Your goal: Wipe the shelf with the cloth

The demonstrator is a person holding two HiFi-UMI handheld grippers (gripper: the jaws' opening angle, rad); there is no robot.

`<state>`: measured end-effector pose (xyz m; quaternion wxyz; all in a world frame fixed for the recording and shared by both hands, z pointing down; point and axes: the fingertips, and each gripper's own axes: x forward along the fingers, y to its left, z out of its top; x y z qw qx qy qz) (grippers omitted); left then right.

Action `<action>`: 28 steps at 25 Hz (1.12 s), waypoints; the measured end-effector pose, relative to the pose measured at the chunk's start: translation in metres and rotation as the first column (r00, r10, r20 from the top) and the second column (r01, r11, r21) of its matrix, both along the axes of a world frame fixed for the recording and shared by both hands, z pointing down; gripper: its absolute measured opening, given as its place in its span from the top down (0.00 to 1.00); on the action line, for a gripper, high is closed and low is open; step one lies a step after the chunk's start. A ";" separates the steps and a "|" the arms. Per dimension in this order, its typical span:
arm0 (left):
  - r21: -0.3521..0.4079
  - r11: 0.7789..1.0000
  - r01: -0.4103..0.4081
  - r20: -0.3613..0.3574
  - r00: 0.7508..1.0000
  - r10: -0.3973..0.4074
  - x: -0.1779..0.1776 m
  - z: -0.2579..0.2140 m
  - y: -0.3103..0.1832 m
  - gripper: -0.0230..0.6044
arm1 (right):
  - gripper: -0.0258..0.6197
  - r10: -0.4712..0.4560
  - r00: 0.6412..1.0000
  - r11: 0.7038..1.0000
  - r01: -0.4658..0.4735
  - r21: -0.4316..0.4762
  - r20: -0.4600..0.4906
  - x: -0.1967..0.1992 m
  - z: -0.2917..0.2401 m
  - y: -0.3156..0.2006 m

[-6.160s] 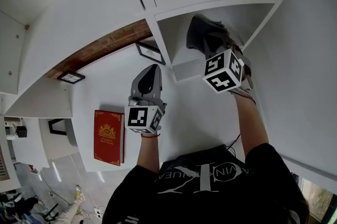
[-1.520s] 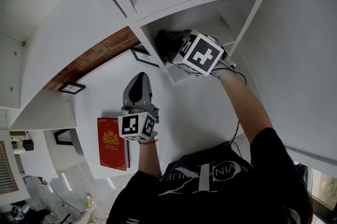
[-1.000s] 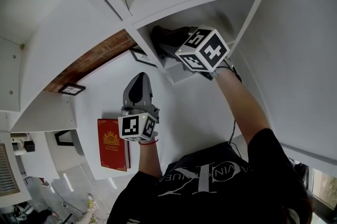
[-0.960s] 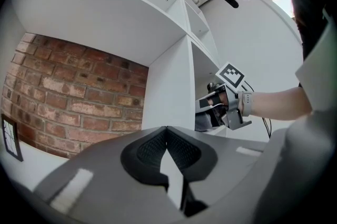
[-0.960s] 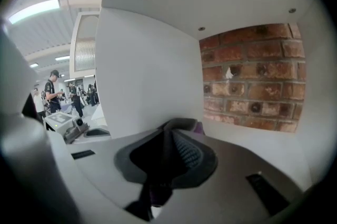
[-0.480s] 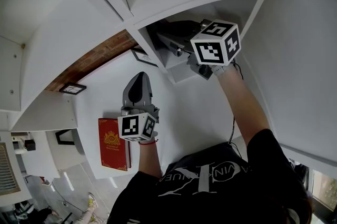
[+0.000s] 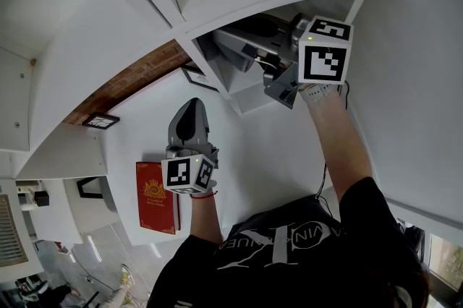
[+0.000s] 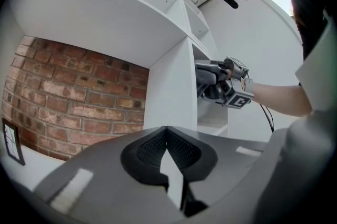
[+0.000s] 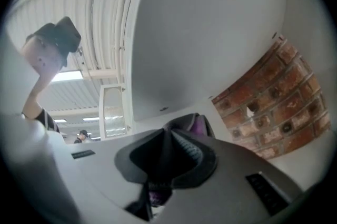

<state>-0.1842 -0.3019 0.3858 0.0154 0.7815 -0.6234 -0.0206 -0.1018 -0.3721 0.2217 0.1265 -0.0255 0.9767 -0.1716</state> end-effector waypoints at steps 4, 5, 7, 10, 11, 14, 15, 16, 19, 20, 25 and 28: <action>0.001 1.000 0.003 0.003 1.000 -0.003 -0.002 -0.001 0.000 0.95 | 0.88 -0.125 0.979 0.989 0.137 -0.060 0.161 0.010 -0.022 0.013; 0.001 1.000 0.003 0.003 1.000 -0.003 -0.002 -0.002 0.000 0.94 | 0.88 -0.141 0.973 0.986 0.155 -0.064 0.185 0.011 -0.025 0.015; 0.002 1.000 0.004 0.002 1.000 -0.004 -0.003 -0.002 0.000 0.95 | 0.88 -0.139 0.973 0.987 0.151 -0.054 0.185 0.010 -0.025 0.015; 0.002 1.000 0.002 0.002 1.000 -0.002 -0.002 -0.003 0.000 0.95 | 0.88 -0.107 0.986 0.993 0.111 -0.031 0.127 0.004 -0.016 0.011; 0.002 1.000 0.000 0.001 1.000 0.000 -0.002 -0.003 0.000 0.95 | 0.88 -0.097 0.990 0.995 0.100 -0.026 0.102 0.002 -0.012 0.010; 0.004 1.000 -0.006 0.005 1.000 0.006 0.001 -0.003 -0.001 0.95 | 0.88 -0.065 0.998 0.998 0.065 0.001 -0.018 -0.005 0.006 0.007; 0.004 1.000 -0.009 0.008 1.000 0.009 0.003 -0.003 -0.002 0.95 | 0.88 -0.049 0.996 0.999 0.050 0.013 -0.075 -0.007 0.016 0.006; 0.004 1.000 -0.011 0.010 1.000 0.011 0.004 -0.003 -0.002 0.95 | 0.88 -0.027 0.990 0.999 0.031 0.028 -0.139 -0.010 0.028 0.005; 0.003 1.000 -0.020 0.012 1.000 0.020 0.010 -0.002 -0.003 0.95 | 0.88 0.062 0.932 0.994 -0.026 0.104 -0.357 -0.016 0.071 0.004; 0.002 1.000 -0.024 0.012 1.000 0.024 0.012 -0.002 -0.004 0.95 | 0.88 0.095 0.896 0.989 -0.037 0.140 -0.434 -0.018 0.087 0.005; -0.001 1.000 -0.028 0.006 1.000 0.028 0.017 0.000 -0.003 0.95 | 0.88 0.261 0.674 0.938 -0.008 0.346 -0.691 -0.025 0.151 0.012; 0.006 1.000 -0.022 0.005 1.000 0.022 0.017 -0.002 -0.001 0.95 | 0.88 0.374 0.599 0.890 -0.016 0.456 -0.708 -0.015 0.158 0.004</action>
